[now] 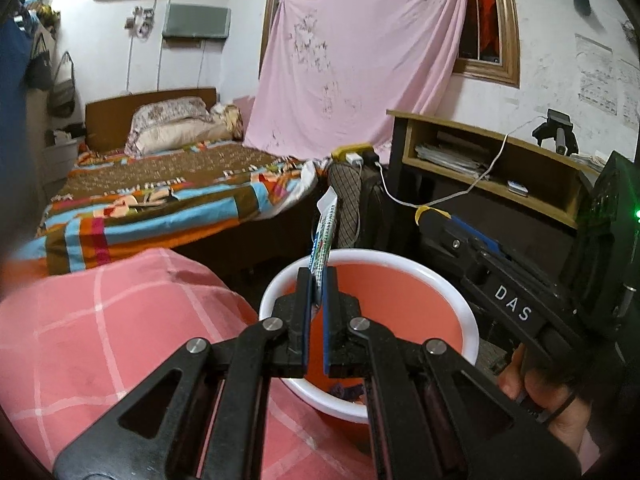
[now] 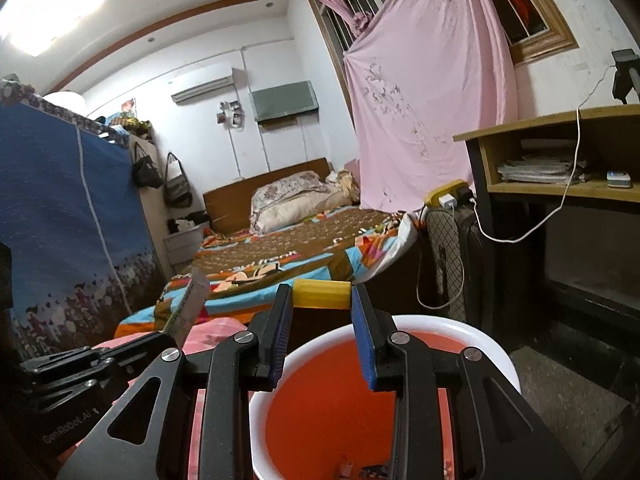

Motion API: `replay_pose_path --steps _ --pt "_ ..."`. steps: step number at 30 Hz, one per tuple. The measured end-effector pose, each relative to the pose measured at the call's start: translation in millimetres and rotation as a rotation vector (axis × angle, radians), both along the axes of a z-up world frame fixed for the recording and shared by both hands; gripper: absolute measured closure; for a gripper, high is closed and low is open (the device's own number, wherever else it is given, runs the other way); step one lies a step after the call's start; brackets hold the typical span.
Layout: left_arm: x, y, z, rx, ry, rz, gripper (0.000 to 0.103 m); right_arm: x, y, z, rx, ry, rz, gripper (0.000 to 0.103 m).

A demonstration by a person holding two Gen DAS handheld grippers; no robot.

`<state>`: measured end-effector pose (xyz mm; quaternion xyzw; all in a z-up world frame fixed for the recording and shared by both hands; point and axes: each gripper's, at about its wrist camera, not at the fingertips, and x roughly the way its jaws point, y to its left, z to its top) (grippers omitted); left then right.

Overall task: Collect trash
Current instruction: 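Open both tools to drop the tube and cap into the bucket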

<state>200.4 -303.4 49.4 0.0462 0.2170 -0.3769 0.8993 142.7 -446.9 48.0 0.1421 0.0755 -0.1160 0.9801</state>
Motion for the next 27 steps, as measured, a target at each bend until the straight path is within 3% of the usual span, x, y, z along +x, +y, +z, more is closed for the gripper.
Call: replay_pose_path --steps 20,27 --pt "12.1 -10.1 -11.7 0.026 0.108 0.0 0.103 6.1 -5.6 -8.3 0.036 0.063 -0.015 0.074" --pt "12.6 -6.8 -13.0 0.02 0.113 0.015 0.098 7.2 -6.0 -9.3 0.04 0.067 -0.018 0.06"
